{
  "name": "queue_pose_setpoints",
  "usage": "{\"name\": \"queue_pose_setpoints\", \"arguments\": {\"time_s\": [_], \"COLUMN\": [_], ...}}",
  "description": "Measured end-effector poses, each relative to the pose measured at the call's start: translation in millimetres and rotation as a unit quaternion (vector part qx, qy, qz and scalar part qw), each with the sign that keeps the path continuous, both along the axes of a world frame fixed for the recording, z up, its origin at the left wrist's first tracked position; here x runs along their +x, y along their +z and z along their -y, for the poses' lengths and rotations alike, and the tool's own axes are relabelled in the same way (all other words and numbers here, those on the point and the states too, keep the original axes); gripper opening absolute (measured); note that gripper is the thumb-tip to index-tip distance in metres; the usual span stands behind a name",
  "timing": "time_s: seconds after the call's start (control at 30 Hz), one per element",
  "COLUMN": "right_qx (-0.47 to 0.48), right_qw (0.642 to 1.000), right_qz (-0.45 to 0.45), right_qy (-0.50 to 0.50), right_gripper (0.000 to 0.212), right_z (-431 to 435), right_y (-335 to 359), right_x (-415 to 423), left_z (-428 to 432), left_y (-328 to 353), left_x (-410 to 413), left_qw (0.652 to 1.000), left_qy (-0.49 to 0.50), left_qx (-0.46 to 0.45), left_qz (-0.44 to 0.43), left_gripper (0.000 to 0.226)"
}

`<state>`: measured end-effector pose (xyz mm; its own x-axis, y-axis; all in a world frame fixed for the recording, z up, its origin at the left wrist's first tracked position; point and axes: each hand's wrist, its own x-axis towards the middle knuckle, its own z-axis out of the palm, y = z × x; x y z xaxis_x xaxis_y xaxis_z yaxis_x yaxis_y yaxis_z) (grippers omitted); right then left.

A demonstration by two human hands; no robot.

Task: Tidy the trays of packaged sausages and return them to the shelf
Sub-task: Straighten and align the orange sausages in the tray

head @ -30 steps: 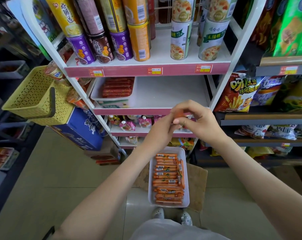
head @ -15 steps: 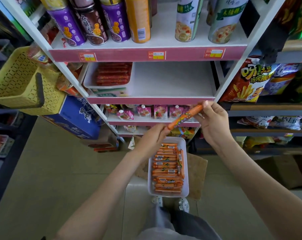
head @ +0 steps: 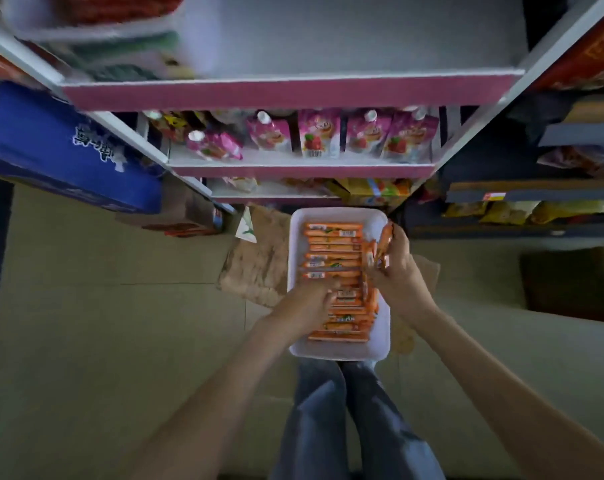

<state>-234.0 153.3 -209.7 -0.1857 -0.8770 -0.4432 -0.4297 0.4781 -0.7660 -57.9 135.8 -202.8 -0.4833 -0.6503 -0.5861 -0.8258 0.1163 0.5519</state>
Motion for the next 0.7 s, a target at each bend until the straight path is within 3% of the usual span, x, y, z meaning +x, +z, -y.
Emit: {"name": "queue_pose_setpoints", "arguments": {"time_s": [0.07,0.2,0.3,0.37,0.53,0.7], "right_qx": [0.030,0.085,0.076,0.091,0.059,0.035], "right_qw": [0.993,0.950,0.872,0.830,0.743,0.711], "right_qz": [-0.070,-0.212,-0.373,-0.441,-0.527,-0.563], "right_qy": [0.089,0.211,0.308,0.329,0.408,0.421], "right_gripper": [0.058,0.043,0.049,0.058,0.061,0.068], "right_z": [-5.6,-6.8,-2.6,-0.3,-9.6,-22.0], "right_y": [-32.9,-93.1,-117.9,-132.3,-159.1,-165.6], "right_x": [-3.8,2.2,6.3,8.2,19.1,16.1], "left_z": [-2.0,-3.8,-3.5,-3.4,-7.0,-13.0], "left_y": [-35.1,-106.1,-141.7,-160.3,-178.7,-182.9], "left_x": [8.4,10.4,5.6,0.2,-12.0,-12.1], "left_qw": [0.998,0.992,0.991,0.985,0.975,0.984], "left_qy": [0.017,0.042,0.061,0.007,-0.061,-0.099], "left_qx": [-0.024,-0.054,-0.065,-0.097,-0.133,-0.095], "left_qz": [0.055,0.106,0.101,0.141,0.169,0.115], "left_gripper": [0.032,0.037,0.044,0.051,0.034,0.039]}}
